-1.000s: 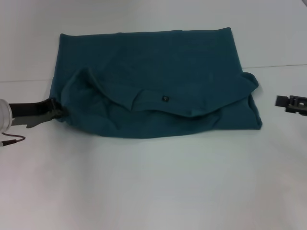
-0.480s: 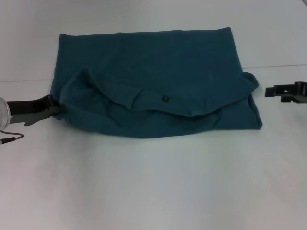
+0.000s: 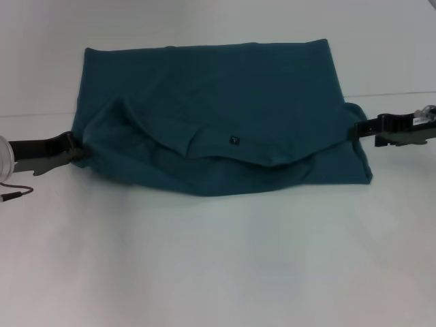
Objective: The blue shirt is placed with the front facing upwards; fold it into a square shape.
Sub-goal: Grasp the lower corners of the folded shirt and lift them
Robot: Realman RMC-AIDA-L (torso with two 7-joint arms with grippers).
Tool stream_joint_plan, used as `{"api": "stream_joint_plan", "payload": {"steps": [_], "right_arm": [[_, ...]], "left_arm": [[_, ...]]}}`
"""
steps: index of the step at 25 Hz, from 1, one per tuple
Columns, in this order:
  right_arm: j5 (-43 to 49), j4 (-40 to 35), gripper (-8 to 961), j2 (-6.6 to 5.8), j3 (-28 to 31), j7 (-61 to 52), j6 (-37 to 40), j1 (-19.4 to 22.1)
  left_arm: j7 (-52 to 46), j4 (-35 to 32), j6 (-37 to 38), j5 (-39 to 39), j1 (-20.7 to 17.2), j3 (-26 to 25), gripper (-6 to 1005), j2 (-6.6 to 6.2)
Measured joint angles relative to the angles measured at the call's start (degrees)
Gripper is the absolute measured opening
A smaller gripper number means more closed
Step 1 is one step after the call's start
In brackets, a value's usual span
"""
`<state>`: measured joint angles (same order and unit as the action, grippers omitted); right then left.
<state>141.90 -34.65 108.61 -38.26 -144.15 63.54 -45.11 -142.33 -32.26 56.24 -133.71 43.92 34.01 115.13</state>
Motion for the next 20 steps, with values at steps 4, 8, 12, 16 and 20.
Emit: {"api": "stream_joint_plan", "payload": {"steps": [4, 8, 12, 16, 20], "right_arm": [[0.1, 3.4, 734, 0.49, -2.4, -0.6, -4.1, -0.5], [0.1, 4.5, 733, 1.95, -3.4, -0.2, -7.8, -0.5], [0.2, 5.1, 732, 2.81, -4.8, -0.2, -10.0, -0.5], [0.2, 5.8, 732, 3.29, -6.5, -0.2, -11.1, -0.6], [0.2, 5.8, 731, 3.73, -6.9, -0.2, -11.9, -0.4]], "left_arm": [[0.0, 0.0, -0.1, 0.0, 0.0, 0.0, 41, 0.02], [0.0, 0.0, -0.1, 0.0, 0.0, 0.0, 41, 0.09], [0.0, 0.0, -0.1, 0.6, -0.1, 0.0, 42, 0.15], [0.0, 0.0, -0.2, 0.7, -0.3, 0.0, 42, 0.26], [0.1, 0.0, -0.2, 0.7, -0.4, 0.0, 43, 0.27]]}}
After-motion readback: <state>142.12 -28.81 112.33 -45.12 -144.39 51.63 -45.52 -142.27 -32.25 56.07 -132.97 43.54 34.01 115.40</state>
